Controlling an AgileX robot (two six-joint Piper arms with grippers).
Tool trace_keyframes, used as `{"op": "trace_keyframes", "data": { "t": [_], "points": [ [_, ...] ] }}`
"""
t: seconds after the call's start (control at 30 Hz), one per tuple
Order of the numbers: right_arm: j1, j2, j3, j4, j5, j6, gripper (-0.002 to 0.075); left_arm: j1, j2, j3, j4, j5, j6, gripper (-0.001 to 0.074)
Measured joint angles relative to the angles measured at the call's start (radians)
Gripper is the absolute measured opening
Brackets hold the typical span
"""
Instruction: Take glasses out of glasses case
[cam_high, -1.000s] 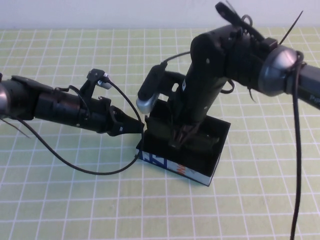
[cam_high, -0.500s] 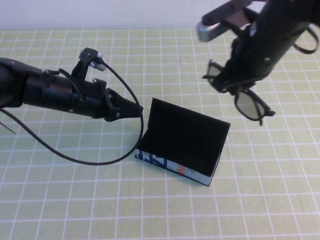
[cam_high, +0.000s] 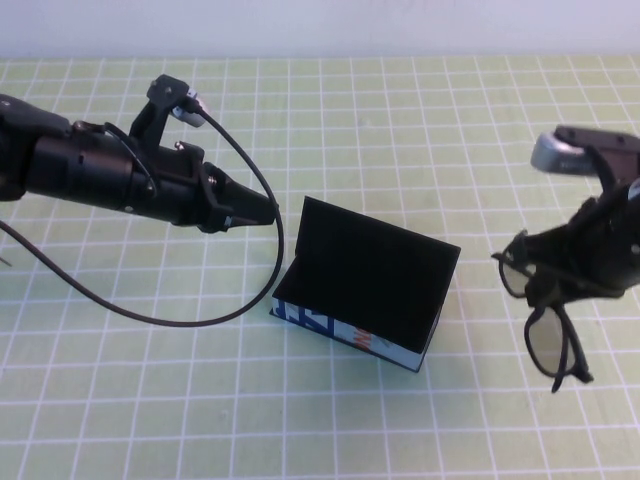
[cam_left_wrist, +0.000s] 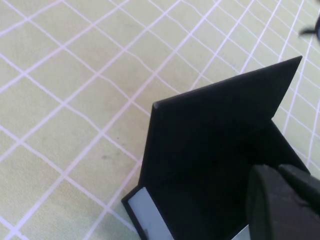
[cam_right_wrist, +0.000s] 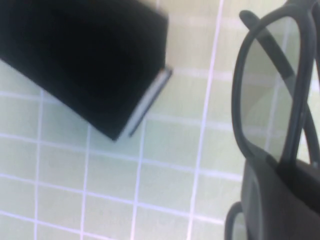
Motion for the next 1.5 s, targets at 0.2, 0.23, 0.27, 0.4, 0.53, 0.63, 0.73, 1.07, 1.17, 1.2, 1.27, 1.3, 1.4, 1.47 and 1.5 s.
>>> {"op": "trace_keyframes", "data": {
  "t": [0.2,0.23,0.27,0.4,0.53,0.63,0.73,1.07,1.17,1.2,1.27,1.3,1.4,1.47,1.5],
  "points": [
    [0.0,0.002,0.2,0.066,-0.151,0.006,0.0015,0.0,0.0,0.0,0.0,0.0,-0.002,-0.0004],
    [0.0,0.006,0.217,0.069,-0.174,0.006,0.0015,0.0,0.0,0.0,0.0,0.0,-0.002,-0.0004],
    [0.0,0.012,0.226,0.073,-0.188,0.006,0.0015,0.0,0.0,0.0,0.0,0.0,-0.002,-0.0004],
    [0.0,0.038,0.236,0.082,-0.216,0.006,0.0019,0.0,0.0,0.0,0.0,0.0,-0.004,-0.0004],
    [0.0,0.064,0.236,0.084,-0.23,0.006,0.0089,0.0,0.0,0.0,0.0,0.0,-0.006,-0.0004],
    [0.0,0.072,0.236,0.084,-0.24,0.006,0.0172,0.0,0.0,0.0,0.0,0.0,-0.007,-0.0004],
    [0.0,0.072,0.234,0.084,-0.247,0.006,0.0237,0.0,0.0,0.0,0.0,0.0,-0.007,-0.0004],
    [0.0,-0.135,0.208,0.079,-0.118,0.006,0.0227,0.0,-0.042,0.0,-0.002,-0.007,-0.044,-0.0004],
    [0.0,-0.26,0.208,0.074,-0.042,0.006,0.0147,0.0,-0.114,0.0,0.016,-0.02,-0.063,-0.0004],
    [0.0,-0.296,0.208,0.072,-0.022,0.006,0.0125,0.0,-0.145,0.0,0.019,-0.024,-0.068,-0.0004],
    [0.0,-0.39,0.208,0.066,0.024,0.006,0.0079,0.0,-0.212,0.012,0.021,-0.039,-0.08,-0.0004],
    [0.0,-0.428,0.208,0.062,0.041,0.006,0.0064,0.0,-0.254,0.027,0.021,-0.055,-0.086,-0.0004],
    [0.0,-0.567,0.208,0.053,0.1,0.006,0.0033,0.0,-0.386,0.106,0.021,-0.148,-0.099,-0.0004],
    [0.0,-0.655,0.208,0.037,0.138,0.006,0.0024,0.0,-0.489,0.176,0.011,-0.225,-0.106,-0.0004],
    [0.0,-0.689,0.208,0.027,0.151,0.006,0.0022,0.0,-0.542,0.22,-0.003,-0.27,-0.108,-0.0004]
  ]
}}
